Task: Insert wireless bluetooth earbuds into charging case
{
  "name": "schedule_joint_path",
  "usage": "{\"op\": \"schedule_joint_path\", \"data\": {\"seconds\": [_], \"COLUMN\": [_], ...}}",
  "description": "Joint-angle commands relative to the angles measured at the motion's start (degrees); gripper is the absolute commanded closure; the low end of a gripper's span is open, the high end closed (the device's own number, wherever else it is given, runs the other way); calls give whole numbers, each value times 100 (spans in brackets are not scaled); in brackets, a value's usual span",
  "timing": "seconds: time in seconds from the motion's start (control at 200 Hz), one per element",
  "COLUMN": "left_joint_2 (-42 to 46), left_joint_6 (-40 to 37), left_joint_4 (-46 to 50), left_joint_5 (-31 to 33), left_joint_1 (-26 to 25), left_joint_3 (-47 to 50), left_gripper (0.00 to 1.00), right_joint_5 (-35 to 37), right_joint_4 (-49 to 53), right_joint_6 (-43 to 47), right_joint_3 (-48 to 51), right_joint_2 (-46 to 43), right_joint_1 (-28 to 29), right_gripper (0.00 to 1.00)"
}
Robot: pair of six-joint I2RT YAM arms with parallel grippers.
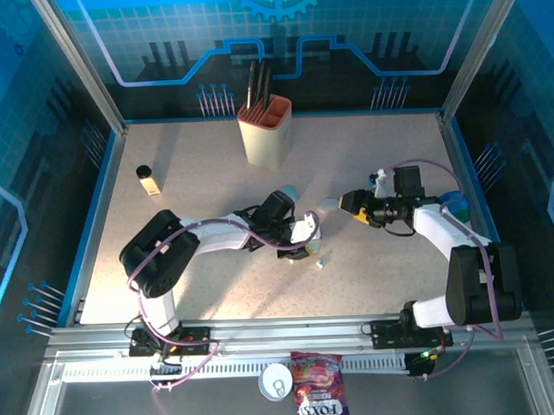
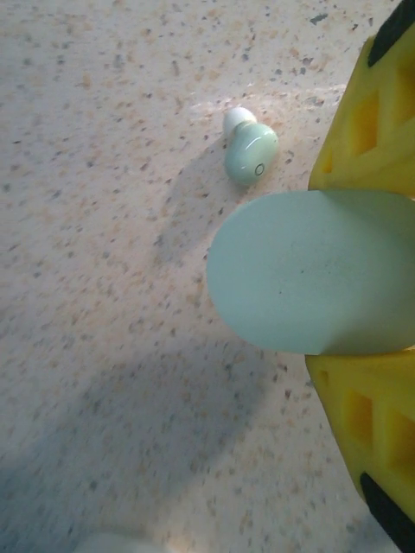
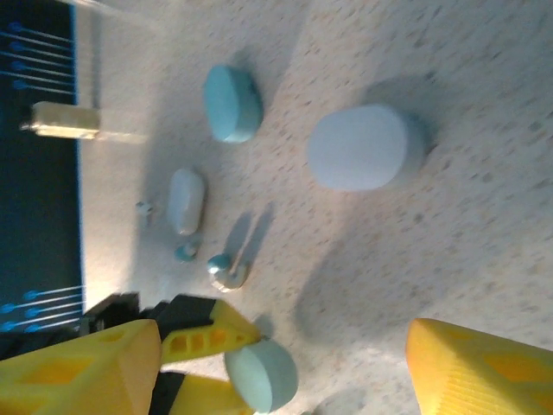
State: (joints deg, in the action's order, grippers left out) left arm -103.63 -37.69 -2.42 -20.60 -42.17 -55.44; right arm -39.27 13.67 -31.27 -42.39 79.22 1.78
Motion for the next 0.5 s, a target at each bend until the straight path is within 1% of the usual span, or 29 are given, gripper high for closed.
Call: {"op": "schedule_joint_path", "data": {"seconds": [0.0,0.08,0.195,0.315,0.405,0.495], "left_joint_2": [285,340,405,460,519,564], "left_joint_6": [399,597,887,919,1013,1109], "left_joint_4": [-1066,-1548,-2149,-2266,-2450,-2566], "left_joint_5": [-308,-406,-542,-558,-554,-548], "left_joint_1": [115,153,184,192,200,211], "left_joint_3": [278,430,633,686,766,801], "left_gripper": [61,61,61,61,60,61], "right_joint_5": [-1189,-1414,-1481,-1493,-1546,-1632], "right_joint_4": [-315,-496,-687,-1052,-1342,-1490], "right_joint_6": [-290,-392,-404,-630,-820,-864], "right_joint_3": [268,420,516,557,564,556], "right_joint_2": [-108,-131,-71,114,289,447], "right_joint_1": [12,187,491,725,850,922], "right_gripper": [25,26,26,27,32,33]}}
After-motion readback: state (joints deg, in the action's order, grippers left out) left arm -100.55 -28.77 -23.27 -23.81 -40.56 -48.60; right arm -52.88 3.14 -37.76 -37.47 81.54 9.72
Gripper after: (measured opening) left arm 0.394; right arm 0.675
